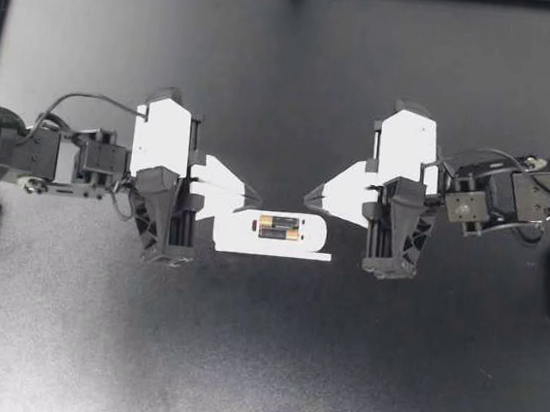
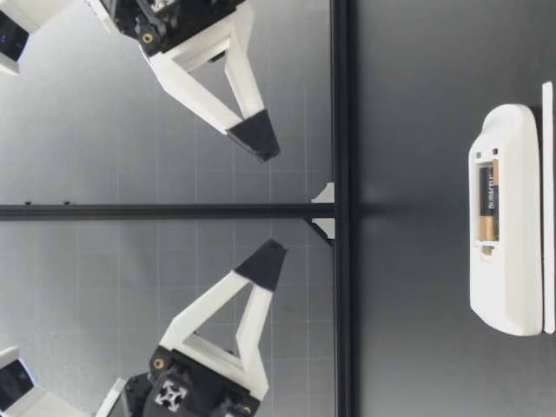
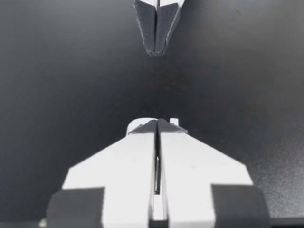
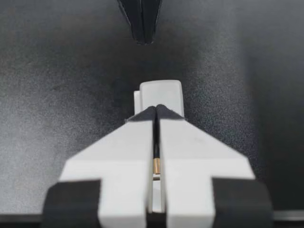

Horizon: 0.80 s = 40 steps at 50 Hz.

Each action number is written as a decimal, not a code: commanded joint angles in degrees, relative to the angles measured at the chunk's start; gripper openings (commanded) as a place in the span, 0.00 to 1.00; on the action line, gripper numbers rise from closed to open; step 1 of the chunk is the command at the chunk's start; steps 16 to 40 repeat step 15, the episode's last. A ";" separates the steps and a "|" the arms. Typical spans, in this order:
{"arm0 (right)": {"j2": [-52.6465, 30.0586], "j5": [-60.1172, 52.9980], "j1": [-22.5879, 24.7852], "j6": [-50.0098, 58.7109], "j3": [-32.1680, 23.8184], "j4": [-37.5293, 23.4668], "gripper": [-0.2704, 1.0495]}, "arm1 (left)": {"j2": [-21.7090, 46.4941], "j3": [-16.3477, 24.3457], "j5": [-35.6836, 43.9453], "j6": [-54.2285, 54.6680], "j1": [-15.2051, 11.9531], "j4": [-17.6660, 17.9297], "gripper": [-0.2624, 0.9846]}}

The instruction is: Place the battery into the slot of the remote controller.

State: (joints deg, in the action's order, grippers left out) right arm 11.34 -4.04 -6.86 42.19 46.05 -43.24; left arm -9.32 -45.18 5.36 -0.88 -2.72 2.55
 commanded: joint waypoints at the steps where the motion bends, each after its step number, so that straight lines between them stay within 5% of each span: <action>1: 1.32 -0.44 -0.44 0.09 -0.97 0.18 0.10 | -0.53 1.41 0.53 0.00 0.00 -0.09 0.06; 40: 1.32 -0.44 -0.44 0.09 -0.70 0.18 0.10 | -1.05 1.49 0.53 0.00 0.00 -0.09 0.06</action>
